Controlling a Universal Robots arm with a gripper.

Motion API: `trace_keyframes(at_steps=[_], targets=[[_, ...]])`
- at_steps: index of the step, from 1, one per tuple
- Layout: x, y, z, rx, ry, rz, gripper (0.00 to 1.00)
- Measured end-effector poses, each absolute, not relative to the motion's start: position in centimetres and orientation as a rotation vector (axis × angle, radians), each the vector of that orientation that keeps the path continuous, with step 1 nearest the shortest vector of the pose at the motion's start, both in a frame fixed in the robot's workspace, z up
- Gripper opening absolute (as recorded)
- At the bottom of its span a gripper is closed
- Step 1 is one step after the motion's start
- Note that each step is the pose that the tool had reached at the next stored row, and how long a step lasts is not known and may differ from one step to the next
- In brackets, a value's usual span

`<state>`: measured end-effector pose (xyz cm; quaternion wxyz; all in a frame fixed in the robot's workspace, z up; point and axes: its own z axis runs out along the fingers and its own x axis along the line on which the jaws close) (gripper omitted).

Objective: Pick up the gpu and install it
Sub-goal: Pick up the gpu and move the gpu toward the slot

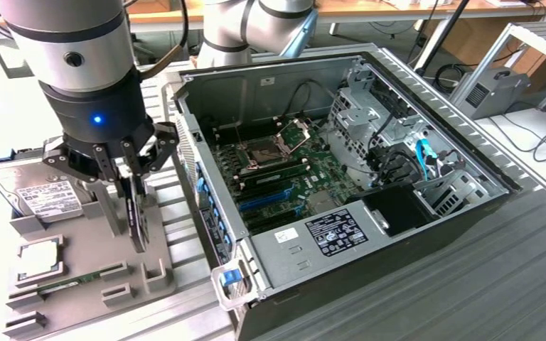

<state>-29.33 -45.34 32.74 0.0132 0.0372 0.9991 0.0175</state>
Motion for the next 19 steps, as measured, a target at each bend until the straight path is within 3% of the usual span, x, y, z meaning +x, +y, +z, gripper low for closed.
trace_keyframes(at_steps=[19], targets=[[-29.33,-45.34,33.47,0.116,3.113,0.054,0.26]])
